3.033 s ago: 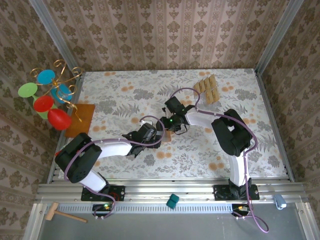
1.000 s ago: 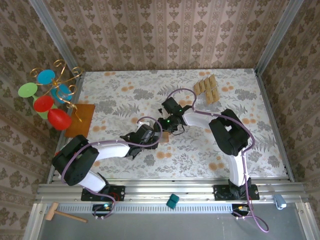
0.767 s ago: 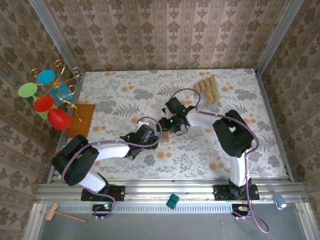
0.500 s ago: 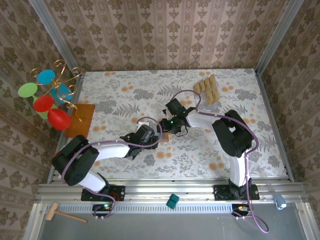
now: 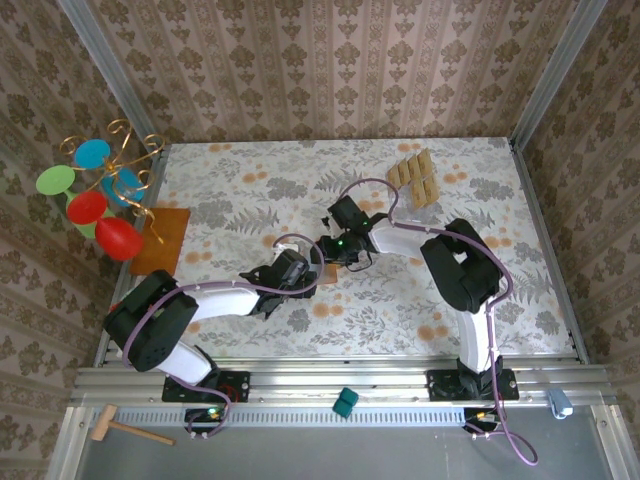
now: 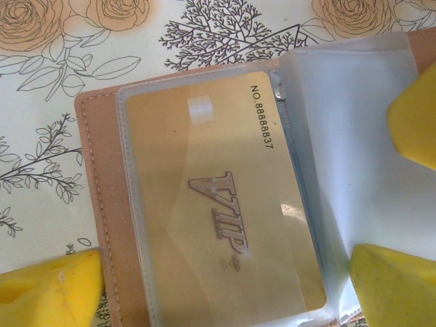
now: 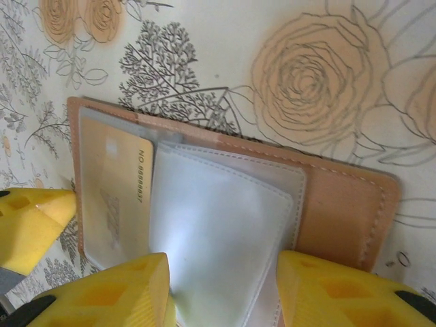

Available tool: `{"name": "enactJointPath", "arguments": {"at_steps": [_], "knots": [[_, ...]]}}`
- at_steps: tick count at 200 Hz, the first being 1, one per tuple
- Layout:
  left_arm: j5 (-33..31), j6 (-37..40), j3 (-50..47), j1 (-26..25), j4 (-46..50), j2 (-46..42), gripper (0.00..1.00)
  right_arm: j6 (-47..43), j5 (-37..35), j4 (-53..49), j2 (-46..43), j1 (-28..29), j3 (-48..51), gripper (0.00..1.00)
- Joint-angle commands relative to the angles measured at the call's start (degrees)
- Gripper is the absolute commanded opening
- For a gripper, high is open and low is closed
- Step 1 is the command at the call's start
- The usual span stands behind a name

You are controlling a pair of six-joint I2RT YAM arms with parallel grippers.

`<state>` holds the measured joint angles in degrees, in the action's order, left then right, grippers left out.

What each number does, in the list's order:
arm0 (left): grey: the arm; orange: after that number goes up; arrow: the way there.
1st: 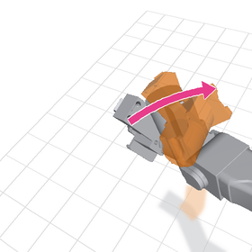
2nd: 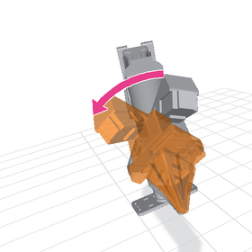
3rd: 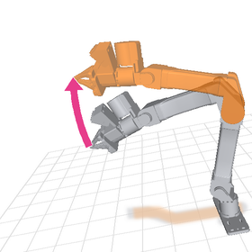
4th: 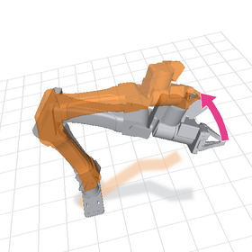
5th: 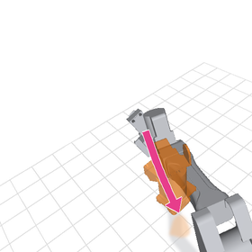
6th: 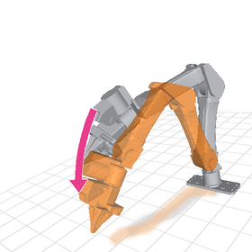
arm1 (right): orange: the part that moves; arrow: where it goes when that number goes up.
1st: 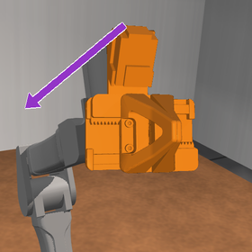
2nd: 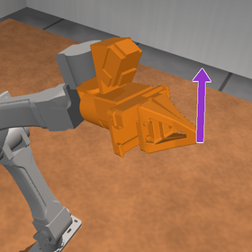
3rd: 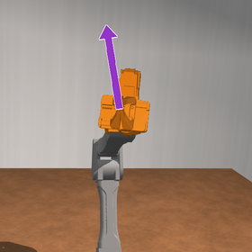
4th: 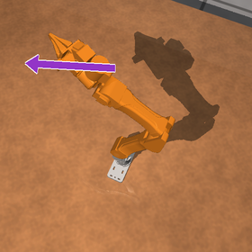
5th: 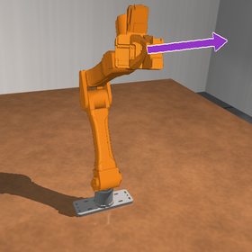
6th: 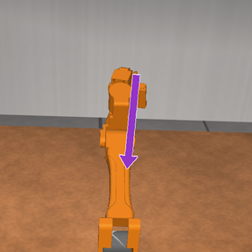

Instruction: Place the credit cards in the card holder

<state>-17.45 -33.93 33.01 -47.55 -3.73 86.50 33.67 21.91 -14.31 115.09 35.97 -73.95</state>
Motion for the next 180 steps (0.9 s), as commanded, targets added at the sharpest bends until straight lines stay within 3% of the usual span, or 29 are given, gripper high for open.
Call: {"name": "enactJointPath", "arguments": {"at_steps": [1,180], "knots": [[-0.2,-1.2,-1.6,0.4,2.8,0.3,0.94,0.3,1.2,-1.4,1.7,1.0,-1.5,0.47],[-0.2,-1.0,-2.0,0.5,3.0,-0.3,0.94,0.7,-2.8,-1.4,-5.3,0.4,1.9,0.47]]}}
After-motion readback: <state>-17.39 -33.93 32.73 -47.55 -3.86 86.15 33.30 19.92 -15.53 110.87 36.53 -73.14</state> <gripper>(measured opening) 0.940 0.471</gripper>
